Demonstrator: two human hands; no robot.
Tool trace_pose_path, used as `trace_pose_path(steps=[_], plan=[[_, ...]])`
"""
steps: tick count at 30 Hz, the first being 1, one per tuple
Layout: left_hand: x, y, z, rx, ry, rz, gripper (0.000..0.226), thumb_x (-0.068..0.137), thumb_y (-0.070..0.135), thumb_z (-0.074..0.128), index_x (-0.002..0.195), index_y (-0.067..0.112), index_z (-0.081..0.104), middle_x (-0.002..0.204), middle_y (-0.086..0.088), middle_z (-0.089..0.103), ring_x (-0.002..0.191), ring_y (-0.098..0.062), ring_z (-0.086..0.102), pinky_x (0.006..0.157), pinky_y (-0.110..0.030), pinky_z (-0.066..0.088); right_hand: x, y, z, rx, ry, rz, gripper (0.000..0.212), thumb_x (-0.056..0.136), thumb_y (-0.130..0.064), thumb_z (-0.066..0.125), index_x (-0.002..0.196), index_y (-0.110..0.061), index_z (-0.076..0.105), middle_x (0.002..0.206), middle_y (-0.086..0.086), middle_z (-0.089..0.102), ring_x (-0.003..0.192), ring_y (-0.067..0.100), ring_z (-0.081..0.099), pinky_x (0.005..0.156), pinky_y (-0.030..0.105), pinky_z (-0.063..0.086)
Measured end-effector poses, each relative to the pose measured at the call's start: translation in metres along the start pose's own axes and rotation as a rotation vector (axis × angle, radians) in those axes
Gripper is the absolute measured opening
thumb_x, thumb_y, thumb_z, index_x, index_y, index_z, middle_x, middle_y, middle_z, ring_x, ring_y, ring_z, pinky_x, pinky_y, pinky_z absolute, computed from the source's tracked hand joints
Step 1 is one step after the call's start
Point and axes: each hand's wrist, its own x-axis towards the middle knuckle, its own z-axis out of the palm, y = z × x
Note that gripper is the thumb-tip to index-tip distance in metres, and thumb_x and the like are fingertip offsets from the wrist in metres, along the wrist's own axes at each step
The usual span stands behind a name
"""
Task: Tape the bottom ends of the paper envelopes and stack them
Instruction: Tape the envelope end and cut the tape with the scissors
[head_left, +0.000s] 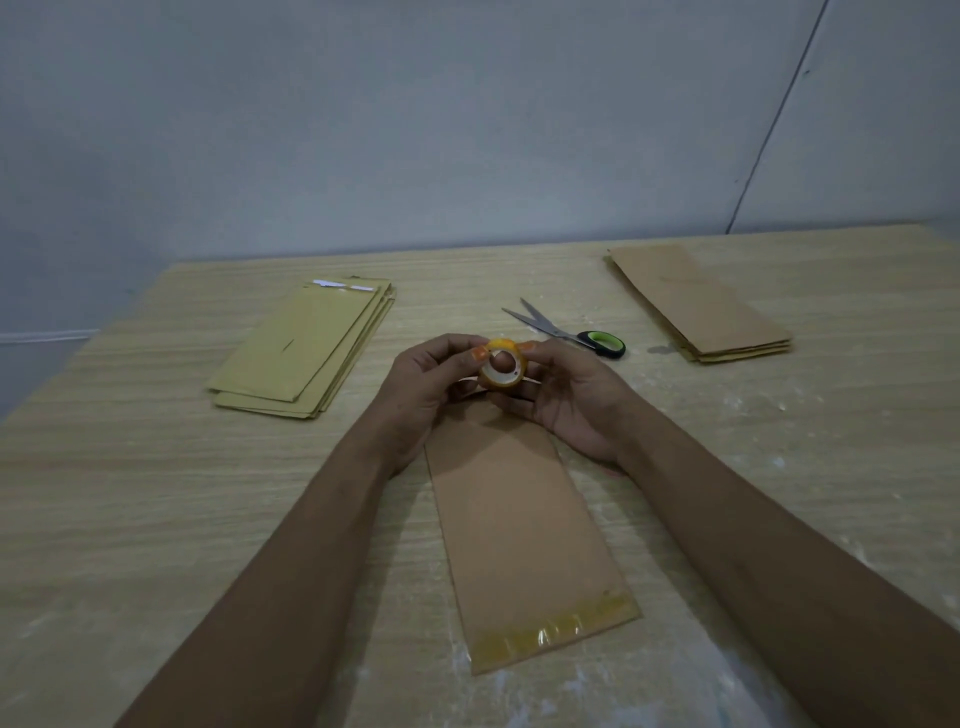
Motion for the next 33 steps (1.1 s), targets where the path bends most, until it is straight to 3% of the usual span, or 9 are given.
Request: trace_pose_path(steps=[7, 12, 17, 22, 25, 28, 31, 33], plan=[[-0.0018, 0.0036, 0.0014, -0.006, -0.023, 0.002, 0.01, 0.079, 0.017, 0.069, 0.083, 0.02, 0.077, 0.091, -0.008, 0.072, 0.089, -0.021, 0.064, 0.087, -0.033, 0.048, 0.0015, 0.0023, 0.0001, -0.017, 0.042, -0.025, 0.016, 0.073, -0.016, 0.065, 0.084, -0.006, 0.068, 0.086, 0.012, 0.068, 0.083, 0.023, 0.065, 0.077, 0.034, 0.057], [-0.0041, 0.0044, 0.0032, 0.012, -0.006, -0.001, 0.011, 0.079, 0.02, 0.068, 0.084, 0.021, 0.078, 0.092, -0.007, 0.073, 0.091, -0.021, 0.064, 0.09, -0.036, 0.047, -0.0006, 0.0006, -0.0005, 0.016, 0.008, -0.009, 0.015, 0.075, -0.017, 0.062, 0.072, -0.012, 0.076, 0.086, 0.011, 0.069, 0.079, 0.021, 0.067, 0.077, 0.033, 0.057], [-0.004, 0.0045, 0.0028, 0.017, -0.012, 0.003, 0.006, 0.078, 0.02, 0.072, 0.083, 0.02, 0.076, 0.091, -0.008, 0.072, 0.089, -0.022, 0.063, 0.087, -0.034, 0.048, -0.0019, 0.0018, 0.0032, -0.042, 0.072, -0.035, 0.007, 0.081, -0.011, 0.061, 0.081, -0.007, 0.067, 0.081, 0.01, 0.068, 0.077, 0.02, 0.065, 0.072, 0.032, 0.058], [-0.0042, 0.0045, 0.0032, 0.016, -0.012, 0.004, 0.012, 0.078, 0.021, 0.071, 0.088, 0.016, 0.075, 0.093, -0.009, 0.073, 0.088, -0.021, 0.066, 0.083, -0.03, 0.052, -0.0013, 0.0011, -0.0007, 0.019, 0.04, -0.019, 0.013, 0.072, -0.015, 0.064, 0.082, -0.007, 0.067, 0.082, 0.009, 0.07, 0.078, 0.02, 0.067, 0.073, 0.032, 0.058], [-0.004, 0.004, 0.0018, 0.02, -0.001, 0.007, 0.013, 0.073, 0.025, 0.077, 0.085, 0.019, 0.076, 0.092, -0.01, 0.072, 0.09, -0.024, 0.064, 0.087, -0.036, 0.048, 0.0003, 0.0025, -0.001, -0.024, 0.043, -0.031, 0.006, 0.081, -0.01, 0.061, 0.082, -0.006, 0.065, 0.084, 0.01, 0.068, 0.079, 0.019, 0.066, 0.074, 0.032, 0.057], [-0.0038, 0.0028, 0.0011, 0.022, -0.01, 0.007, 0.007, 0.078, 0.019, 0.071, 0.083, 0.019, 0.076, 0.091, -0.011, 0.072, 0.089, -0.026, 0.063, 0.088, -0.04, 0.046, -0.0001, 0.0033, 0.0008, -0.116, 0.068, -0.05, 0.017, 0.093, -0.005, 0.053, 0.08, -0.006, 0.063, 0.083, 0.009, 0.066, 0.078, 0.017, 0.065, 0.077, 0.032, 0.056], [-0.0037, 0.0029, 0.0023, 0.022, -0.008, 0.009, 0.01, 0.079, 0.019, 0.069, 0.087, 0.017, 0.075, 0.093, -0.01, 0.072, 0.091, -0.025, 0.062, 0.089, -0.038, 0.047, 0.0004, 0.0035, -0.0016, -0.058, 0.056, -0.037, 0.007, 0.086, -0.007, 0.058, 0.083, -0.005, 0.064, 0.085, 0.01, 0.067, 0.079, 0.018, 0.064, 0.075, 0.032, 0.057], [-0.0038, 0.0031, 0.003, 0.029, 0.003, 0.006, 0.012, 0.078, 0.02, 0.07, 0.088, 0.017, 0.075, 0.093, -0.009, 0.072, 0.092, -0.025, 0.061, 0.089, -0.037, 0.046, 0.0005, 0.0023, -0.0025, -0.003, 0.041, -0.02, 0.012, 0.077, -0.012, 0.063, 0.086, -0.005, 0.065, 0.086, 0.011, 0.067, 0.08, 0.02, 0.065, 0.074, 0.032, 0.057]])
